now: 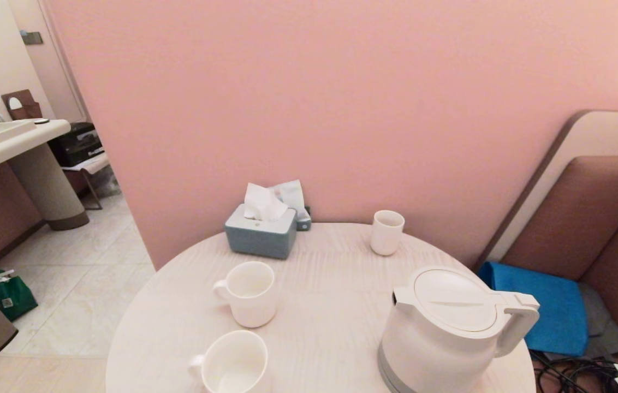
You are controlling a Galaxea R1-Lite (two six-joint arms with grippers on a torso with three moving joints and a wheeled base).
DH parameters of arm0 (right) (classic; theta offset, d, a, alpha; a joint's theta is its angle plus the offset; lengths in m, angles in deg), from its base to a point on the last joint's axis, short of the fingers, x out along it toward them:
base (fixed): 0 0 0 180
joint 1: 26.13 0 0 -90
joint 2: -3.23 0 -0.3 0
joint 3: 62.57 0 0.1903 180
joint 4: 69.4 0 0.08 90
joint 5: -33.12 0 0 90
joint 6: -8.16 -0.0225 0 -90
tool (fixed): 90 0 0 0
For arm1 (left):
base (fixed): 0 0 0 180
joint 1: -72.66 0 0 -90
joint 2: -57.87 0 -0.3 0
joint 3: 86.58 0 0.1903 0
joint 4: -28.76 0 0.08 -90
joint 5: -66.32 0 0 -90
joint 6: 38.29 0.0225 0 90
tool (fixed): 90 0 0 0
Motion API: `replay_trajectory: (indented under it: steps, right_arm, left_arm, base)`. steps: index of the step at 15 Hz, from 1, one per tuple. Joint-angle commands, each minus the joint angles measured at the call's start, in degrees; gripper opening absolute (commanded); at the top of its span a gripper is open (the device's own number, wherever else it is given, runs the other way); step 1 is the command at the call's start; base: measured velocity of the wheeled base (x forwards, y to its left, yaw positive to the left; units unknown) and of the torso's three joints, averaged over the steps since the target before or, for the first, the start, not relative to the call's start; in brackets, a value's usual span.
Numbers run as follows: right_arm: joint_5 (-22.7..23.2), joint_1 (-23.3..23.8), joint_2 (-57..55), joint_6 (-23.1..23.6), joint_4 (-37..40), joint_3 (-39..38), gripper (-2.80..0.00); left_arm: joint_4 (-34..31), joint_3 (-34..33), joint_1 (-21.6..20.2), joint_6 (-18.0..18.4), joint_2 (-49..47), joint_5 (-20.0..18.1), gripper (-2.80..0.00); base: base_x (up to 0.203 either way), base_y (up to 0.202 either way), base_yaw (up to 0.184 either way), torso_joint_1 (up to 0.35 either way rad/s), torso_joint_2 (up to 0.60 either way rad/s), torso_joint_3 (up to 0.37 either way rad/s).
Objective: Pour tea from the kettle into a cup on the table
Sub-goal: Pick up the kettle
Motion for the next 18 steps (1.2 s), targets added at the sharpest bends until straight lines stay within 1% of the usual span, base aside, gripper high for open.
replay_trajectory:
  steps: [1,15,16,18]
  right_arm:
    - [-0.02,-0.04,0.0,0.06,0.09,0.07,-2.8]
    - [-0.03,0.04,0.0,0.49,0.0,0.07,-2.8]
    - [0.02,0.01,0.0,0.56,0.0,0.41,-2.8]
    - [1.0,-0.04,-0.61,0.58,-0.06,4.16,-2.8]
  left_arm:
    - [0.01,0.0,-0.01,0.0,-0.03,0.01,-2.8]
    - [0.01,0.0,-0.01,0.0,0.02,0.01,-2.8]
    - [0.01,0.0,-0.01,0.0,0.02,0.01,-2.8]
    - [0.01,0.0,-0.01,0.0,-0.06,0.01,-2.8]
  base:
    - [0.0,0.0,0.0,0.0,0.0,0.0]
    - [0.0,0.0,0.0,0.0,0.0,0.0]
    - [0.0,0.0,0.0,0.0,0.0,0.0]
    - [0.0,0.0,0.0,0.0,0.0,0.0]
